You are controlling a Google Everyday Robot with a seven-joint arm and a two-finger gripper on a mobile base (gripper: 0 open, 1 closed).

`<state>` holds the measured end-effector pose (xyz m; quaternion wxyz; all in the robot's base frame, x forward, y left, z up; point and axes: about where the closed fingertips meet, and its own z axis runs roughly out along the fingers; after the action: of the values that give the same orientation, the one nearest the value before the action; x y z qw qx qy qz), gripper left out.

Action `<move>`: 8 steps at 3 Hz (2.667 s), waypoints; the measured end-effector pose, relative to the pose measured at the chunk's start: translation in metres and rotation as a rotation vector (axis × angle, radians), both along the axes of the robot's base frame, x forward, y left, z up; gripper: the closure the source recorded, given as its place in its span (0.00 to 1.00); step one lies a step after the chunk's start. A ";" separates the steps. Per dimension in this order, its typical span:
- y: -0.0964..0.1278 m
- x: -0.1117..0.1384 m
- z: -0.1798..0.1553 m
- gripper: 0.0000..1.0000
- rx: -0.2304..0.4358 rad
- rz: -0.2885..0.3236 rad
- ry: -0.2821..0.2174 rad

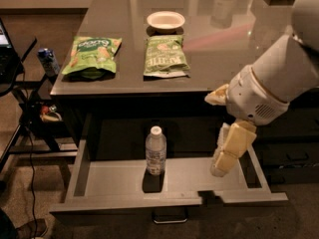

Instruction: Pick blue plastic bottle from top drawer and place on counter

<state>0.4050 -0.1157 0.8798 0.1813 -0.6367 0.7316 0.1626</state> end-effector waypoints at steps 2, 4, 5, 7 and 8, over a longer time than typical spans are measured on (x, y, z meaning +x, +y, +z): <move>0.022 0.006 -0.021 0.00 0.082 0.031 0.053; 0.045 0.020 -0.044 0.00 0.151 0.036 -0.001; 0.057 0.041 -0.060 0.00 0.198 0.029 -0.039; 0.073 0.074 -0.097 0.00 0.255 0.008 -0.012; 0.073 0.074 -0.099 0.00 0.256 0.008 -0.008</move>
Offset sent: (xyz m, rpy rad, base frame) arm 0.0048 0.0197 -0.0182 0.0709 0.0450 0.0283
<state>0.4789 -0.0422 0.7811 0.2636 -0.6119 0.7016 0.2528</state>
